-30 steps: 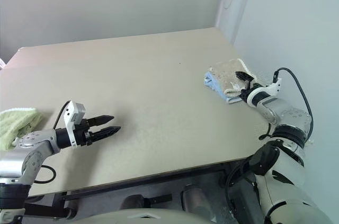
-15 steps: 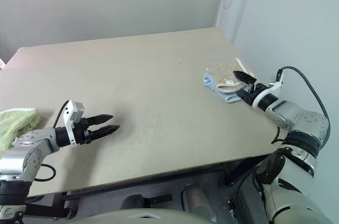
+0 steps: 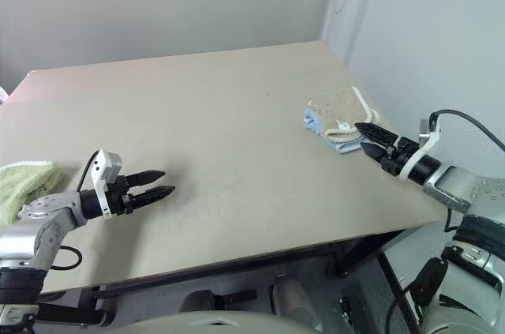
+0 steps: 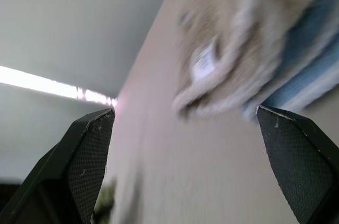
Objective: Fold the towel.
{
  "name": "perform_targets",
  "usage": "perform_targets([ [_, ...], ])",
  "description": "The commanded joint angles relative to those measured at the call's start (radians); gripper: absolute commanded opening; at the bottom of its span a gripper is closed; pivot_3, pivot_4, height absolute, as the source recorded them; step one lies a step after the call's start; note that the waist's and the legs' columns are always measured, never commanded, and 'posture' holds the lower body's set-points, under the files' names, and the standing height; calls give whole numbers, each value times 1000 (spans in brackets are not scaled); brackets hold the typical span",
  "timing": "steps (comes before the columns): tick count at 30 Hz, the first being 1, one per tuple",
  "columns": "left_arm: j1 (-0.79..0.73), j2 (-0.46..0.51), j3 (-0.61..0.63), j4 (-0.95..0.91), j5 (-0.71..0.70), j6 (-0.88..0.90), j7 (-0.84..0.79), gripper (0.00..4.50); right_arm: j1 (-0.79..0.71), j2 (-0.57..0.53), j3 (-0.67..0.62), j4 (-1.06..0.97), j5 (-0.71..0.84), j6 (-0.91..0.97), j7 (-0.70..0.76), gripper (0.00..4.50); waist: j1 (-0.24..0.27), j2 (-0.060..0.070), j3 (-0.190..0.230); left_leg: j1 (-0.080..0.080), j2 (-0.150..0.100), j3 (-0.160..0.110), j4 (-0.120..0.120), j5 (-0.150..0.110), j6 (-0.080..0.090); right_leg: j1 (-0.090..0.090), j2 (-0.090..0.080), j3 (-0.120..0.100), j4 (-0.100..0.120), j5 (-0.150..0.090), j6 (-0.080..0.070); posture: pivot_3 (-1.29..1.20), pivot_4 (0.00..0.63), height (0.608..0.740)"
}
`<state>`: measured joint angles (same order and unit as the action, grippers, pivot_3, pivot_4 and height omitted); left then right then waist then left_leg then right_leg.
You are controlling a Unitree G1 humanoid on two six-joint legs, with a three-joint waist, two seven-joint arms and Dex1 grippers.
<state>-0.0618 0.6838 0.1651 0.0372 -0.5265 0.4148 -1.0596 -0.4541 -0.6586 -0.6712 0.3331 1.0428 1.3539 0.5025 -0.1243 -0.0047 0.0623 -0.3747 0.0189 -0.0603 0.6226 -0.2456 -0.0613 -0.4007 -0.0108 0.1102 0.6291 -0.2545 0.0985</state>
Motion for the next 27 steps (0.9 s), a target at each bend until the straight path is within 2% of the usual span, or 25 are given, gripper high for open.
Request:
perform_targets([
  [1, -50, 15, 57, 10, -32, -2, -3, 3359, 4, -26, 83, -267, 1, -109, 106, 4455, 0, 0, 0, 0, 0, 0, 0, 0, 0, -1, 0, 0, 1, 0, 0, 0, 0, 740],
  [4, -76, 20, 73, 23, -42, 15, -5, 3359, 21, 3, 178, -399, -88, -286, 156, 4455, 0, 0, 0, 1, 0, 0, 0, 0, 0, 0, 0, 0, 1, 0, 0, 0, 0, 740],
  [6, -85, 21, 96, 13, -67, 43, -2, 3359, 45, 56, 261, -479, -253, -556, 161, 4455, 0, -2, -1, 0, 0, 0, 1, 0, 0, 0, 0, 0, 0, 0, 0, 0, 0, 740],
  [7, -80, 25, 103, 2, -71, 48, -1, 3359, 52, 51, 323, -491, -274, -601, 245, 4455, 1, -2, -1, 0, 0, 0, 0, 0, 0, 0, 0, 0, 0, 0, 0, 0, 0, 740],
  [12, -38, 45, 135, -19, -69, 33, -1, 3359, 35, 34, 538, -439, -364, -707, 456, 4455, 4, -2, 0, -2, 0, 1, -1, 0, 0, -2, -1, 0, 0, 0, 0, 0, 0, 740],
  [18, 46, 54, 213, -78, -80, 32, 26, 3359, -16, 38, 669, -317, -488, -855, 590, 4455, 6, -4, 1, -1, 0, 0, 1, 0, 0, -2, -1, 0, 1, 0, 0, 0, 0, 740],
  [23, 165, 39, 281, -173, -112, 52, 65, 3359, -19, 6, 742, -216, -591, -950, 692, 4455, 7, -5, 1, -1, 0, 0, 0, 0, 0, -1, -1, 0, 1, 0, 0, 0, 0, 740],
  [27, 237, 38, 316, -225, -131, 67, 83, 3359, -67, 28, 720, -157, -577, -958, 728, 4455, 6, -6, 1, -1, 0, 0, 1, 0, 0, -2, -1, 0, 1, 0, 0, 0, 0, 740],
])
